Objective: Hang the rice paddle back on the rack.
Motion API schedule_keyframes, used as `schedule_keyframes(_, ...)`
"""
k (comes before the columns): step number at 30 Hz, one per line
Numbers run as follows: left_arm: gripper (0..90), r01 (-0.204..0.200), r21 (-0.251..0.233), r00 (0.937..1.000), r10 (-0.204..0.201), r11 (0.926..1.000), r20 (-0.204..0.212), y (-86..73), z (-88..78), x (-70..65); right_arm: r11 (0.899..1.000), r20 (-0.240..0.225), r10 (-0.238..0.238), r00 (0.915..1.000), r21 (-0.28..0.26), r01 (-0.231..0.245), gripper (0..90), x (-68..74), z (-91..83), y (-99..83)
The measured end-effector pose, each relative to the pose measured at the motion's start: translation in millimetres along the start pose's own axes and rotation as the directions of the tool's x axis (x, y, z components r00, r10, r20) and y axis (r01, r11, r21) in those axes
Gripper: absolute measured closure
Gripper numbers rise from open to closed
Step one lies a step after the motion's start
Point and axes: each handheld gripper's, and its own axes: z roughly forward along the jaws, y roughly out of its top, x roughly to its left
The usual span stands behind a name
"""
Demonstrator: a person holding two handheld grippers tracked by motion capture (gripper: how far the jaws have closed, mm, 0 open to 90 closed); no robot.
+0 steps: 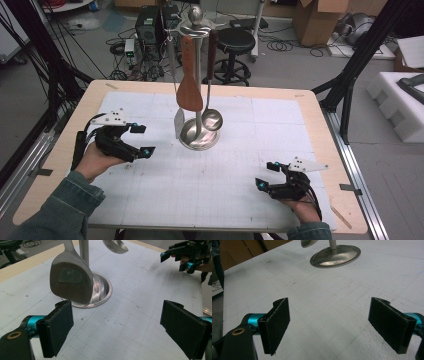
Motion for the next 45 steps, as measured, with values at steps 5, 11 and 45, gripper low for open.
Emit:
schedule_keyframes(5,11.8,0.004,-0.004,1.0,-0.004,1.0,-0.001,-3.9,0.4,-0.6,1.0,-0.016,0.003,0.9999,-0.002,-0.003,17.0,-0.2,0.1,-0.5)
schedule_keyframes(11,11.2,0.005,-0.008,0.9999,-0.005,1.0,-0.01,-8.2,0.5,-1.0,1.0,-0.019,0.001,0.9998,0.008,-0.001,17.0,0.0,0.5,-0.9)
schedule_keyframes(45,6.8,0.028,0.004,0.9984,-0.028,0.9996,-0.049,-41.9,1.9,-9.0,1.0,0.016,0.01,0.9998,0.007,-0.01,17.0,-1.0,-5.7,-3.0)
